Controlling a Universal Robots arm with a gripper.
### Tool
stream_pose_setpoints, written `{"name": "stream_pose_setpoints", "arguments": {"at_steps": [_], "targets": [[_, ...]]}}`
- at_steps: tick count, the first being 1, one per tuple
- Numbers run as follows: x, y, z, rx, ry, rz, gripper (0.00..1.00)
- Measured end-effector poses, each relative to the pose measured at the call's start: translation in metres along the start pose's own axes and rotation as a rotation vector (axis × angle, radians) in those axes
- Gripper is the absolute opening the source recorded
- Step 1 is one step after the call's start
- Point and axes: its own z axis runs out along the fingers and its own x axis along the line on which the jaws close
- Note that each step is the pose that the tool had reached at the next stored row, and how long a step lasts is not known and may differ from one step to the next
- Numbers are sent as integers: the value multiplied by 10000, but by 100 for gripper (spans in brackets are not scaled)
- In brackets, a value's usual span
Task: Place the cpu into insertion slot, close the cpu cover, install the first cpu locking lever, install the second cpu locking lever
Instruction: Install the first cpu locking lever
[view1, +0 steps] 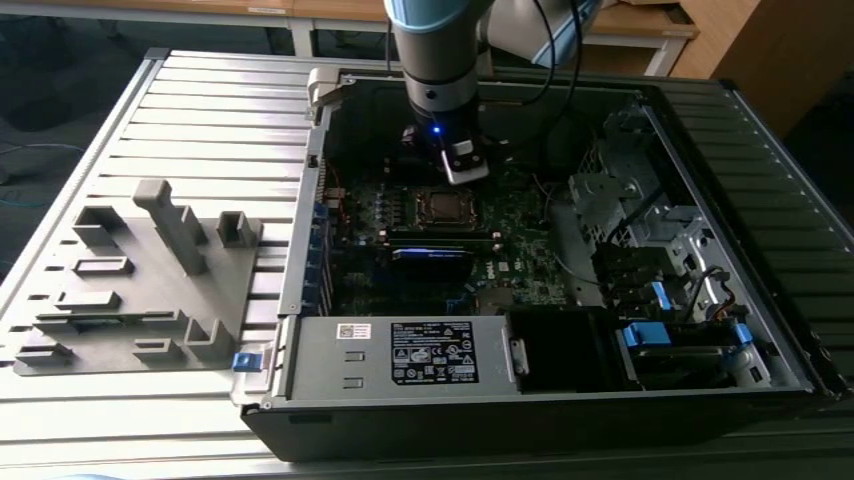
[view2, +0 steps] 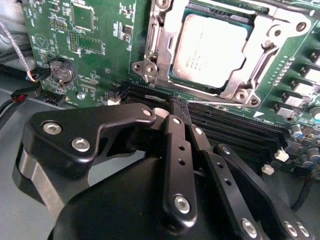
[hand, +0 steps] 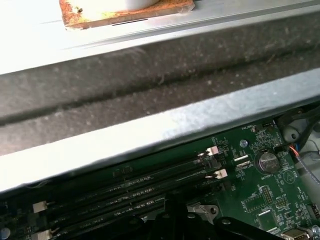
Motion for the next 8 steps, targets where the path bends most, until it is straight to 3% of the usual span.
{"name": "stream_pose_setpoints", "arguments": {"at_steps": [5,8], "targets": [[6,-3,2,-143,23,47,11],[6,-3,4,-159,22,50,11]]}}
